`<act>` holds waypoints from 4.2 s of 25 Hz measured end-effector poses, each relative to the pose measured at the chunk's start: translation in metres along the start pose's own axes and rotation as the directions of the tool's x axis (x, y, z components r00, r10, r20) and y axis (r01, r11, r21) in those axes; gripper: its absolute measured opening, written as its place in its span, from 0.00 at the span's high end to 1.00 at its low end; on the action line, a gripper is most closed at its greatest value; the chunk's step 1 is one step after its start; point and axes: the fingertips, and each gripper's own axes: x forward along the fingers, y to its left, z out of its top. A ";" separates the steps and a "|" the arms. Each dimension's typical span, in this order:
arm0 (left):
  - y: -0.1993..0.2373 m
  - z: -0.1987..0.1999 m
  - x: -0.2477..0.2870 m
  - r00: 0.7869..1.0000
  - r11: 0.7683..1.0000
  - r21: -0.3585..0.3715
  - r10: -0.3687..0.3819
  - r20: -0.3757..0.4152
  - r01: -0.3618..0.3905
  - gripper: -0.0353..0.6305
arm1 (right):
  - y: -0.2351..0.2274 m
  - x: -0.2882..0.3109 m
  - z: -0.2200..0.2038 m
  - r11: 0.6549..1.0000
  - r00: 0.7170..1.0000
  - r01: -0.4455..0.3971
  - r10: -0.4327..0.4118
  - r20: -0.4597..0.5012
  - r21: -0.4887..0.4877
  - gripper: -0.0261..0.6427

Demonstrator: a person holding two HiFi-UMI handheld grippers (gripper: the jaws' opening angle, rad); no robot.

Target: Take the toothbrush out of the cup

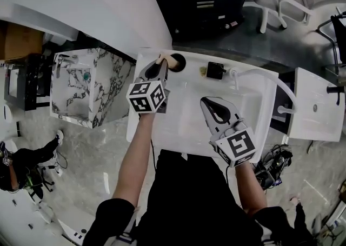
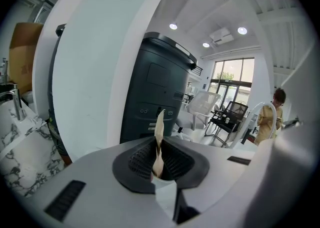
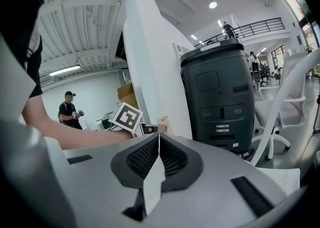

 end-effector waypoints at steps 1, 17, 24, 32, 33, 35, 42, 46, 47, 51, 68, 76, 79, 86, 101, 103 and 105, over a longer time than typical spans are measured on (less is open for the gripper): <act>0.000 0.002 -0.002 1.000 1.000 -0.003 0.001 0.010 -0.001 0.88 | 0.001 -0.001 0.001 1.000 1.000 0.003 -0.003 0.005 0.003 0.91; -0.020 0.061 -0.059 0.987 0.999 0.043 -0.021 0.158 0.014 0.88 | 0.009 -0.025 0.008 0.999 0.996 0.045 -0.046 0.080 0.020 0.91; -0.026 0.084 -0.100 0.972 0.998 0.018 -0.066 0.224 0.063 0.88 | 0.022 -0.032 0.009 0.995 0.989 0.092 -0.096 0.111 0.042 0.91; -0.021 0.086 -0.155 0.954 0.990 0.007 -0.140 0.266 0.143 0.88 | 0.069 -0.038 0.004 0.989 0.981 0.145 -0.147 0.127 0.032 0.91; -0.021 0.084 -0.164 0.952 0.988 0.005 -0.149 0.268 0.153 0.88 | 0.077 -0.038 0.003 0.988 0.980 0.149 -0.152 0.129 0.031 0.91; -0.020 0.078 -0.181 0.948 0.985 0.003 -0.166 0.270 0.171 0.88 | 0.095 -0.039 0.001 0.987 0.978 0.156 -0.159 0.135 0.033 0.91; -0.016 0.055 -0.247 0.932 0.969 -0.032 -0.227 0.283 0.245 0.88 | 0.161 -0.039 -0.003 0.985 0.973 0.170 -0.169 0.159 0.005 0.91; -0.013 0.044 -0.282 0.921 0.959 -0.029 -0.261 0.290 0.281 0.88 | 0.192 -0.045 -0.003 0.980 0.967 0.196 -0.191 0.172 -0.016 0.91; -0.013 0.042 -0.290 0.917 0.957 -0.027 -0.270 0.293 0.290 0.88 | 0.199 -0.047 -0.002 0.979 0.964 0.204 -0.198 0.175 -0.021 0.91; -0.015 0.035 -0.324 0.902 0.945 -0.006 -0.309 0.301 0.326 0.89 | 0.223 -0.061 -0.001 0.969 0.952 0.246 -0.236 0.195 -0.029 0.91; -0.029 -0.007 -0.409 0.861 0.896 0.095 -0.443 0.251 0.433 0.89 | 0.280 -0.121 -0.014 0.908 0.879 0.418 -0.407 0.246 0.009 0.91; -0.041 -0.014 -0.429 0.850 0.889 0.103 -0.457 0.261 0.446 0.89 | 0.283 -0.147 0.000 0.900 0.857 0.436 -0.410 0.312 -0.015 0.91; -0.043 -0.014 -0.434 0.848 0.891 0.096 -0.453 0.274 0.445 0.89 | 0.288 -0.153 0.002 0.903 0.858 0.430 -0.401 0.321 -0.022 0.91; -0.050 -0.020 -0.443 0.842 0.884 0.097 -0.466 0.271 0.458 0.89 | 0.303 -0.152 -0.012 0.911 0.873 0.410 -0.381 0.305 -0.037 0.92; -0.051 -0.018 -0.457 0.833 0.879 0.103 -0.475 0.284 0.466 0.89 | 0.315 -0.155 -0.016 0.911 0.870 0.411 -0.382 0.311 -0.033 0.92; -0.052 -0.019 -0.458 0.831 0.877 0.106 -0.479 0.283 0.469 0.89 | 0.316 -0.156 -0.018 0.912 0.873 0.408 -0.378 0.309 -0.037 0.92; -0.052 -0.019 -0.458 0.831 0.877 0.104 -0.478 0.283 0.469 0.89 | 0.317 -0.157 -0.018 0.912 0.872 0.409 -0.379 0.311 -0.034 0.92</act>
